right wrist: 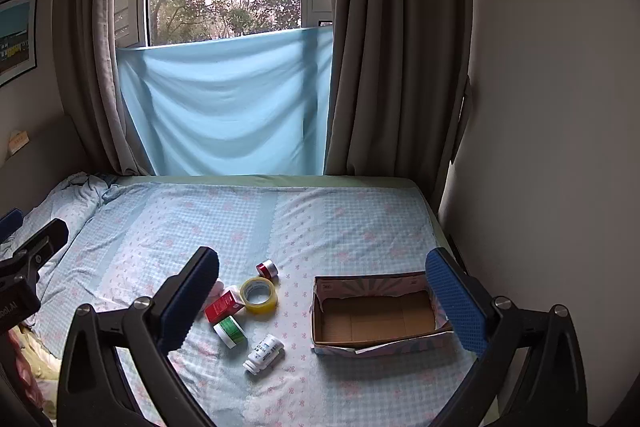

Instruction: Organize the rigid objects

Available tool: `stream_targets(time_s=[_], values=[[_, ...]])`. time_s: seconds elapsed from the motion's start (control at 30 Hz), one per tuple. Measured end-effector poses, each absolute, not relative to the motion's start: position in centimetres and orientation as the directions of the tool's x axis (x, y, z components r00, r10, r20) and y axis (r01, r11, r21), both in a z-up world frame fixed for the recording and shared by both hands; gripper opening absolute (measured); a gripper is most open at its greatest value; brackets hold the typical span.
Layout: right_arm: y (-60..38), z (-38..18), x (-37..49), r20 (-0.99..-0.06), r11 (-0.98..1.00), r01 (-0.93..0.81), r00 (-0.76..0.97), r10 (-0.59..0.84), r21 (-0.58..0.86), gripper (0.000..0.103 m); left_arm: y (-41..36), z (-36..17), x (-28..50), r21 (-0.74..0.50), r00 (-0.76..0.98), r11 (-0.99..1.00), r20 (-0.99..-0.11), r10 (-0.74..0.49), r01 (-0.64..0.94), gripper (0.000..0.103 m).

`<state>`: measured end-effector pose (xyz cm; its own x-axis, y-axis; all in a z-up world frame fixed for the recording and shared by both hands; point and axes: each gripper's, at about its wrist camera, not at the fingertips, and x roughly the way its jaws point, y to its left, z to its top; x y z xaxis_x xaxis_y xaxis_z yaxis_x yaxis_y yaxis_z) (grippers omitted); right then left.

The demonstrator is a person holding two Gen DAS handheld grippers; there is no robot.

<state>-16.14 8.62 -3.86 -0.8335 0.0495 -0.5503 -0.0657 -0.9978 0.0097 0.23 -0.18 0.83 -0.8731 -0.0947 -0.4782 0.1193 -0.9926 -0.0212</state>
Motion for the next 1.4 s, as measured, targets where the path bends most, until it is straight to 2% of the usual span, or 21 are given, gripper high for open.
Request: stream_targets(time_s=[1.4], values=[[8.68,-4.09,-16.44,-0.533,-0.994,-0.104,-0.842,0.080,0.016,0.103,0.03,0.79,0.17,0.026,-0.859,-0.974,-0.467,-0.209,0.223,0.103]])
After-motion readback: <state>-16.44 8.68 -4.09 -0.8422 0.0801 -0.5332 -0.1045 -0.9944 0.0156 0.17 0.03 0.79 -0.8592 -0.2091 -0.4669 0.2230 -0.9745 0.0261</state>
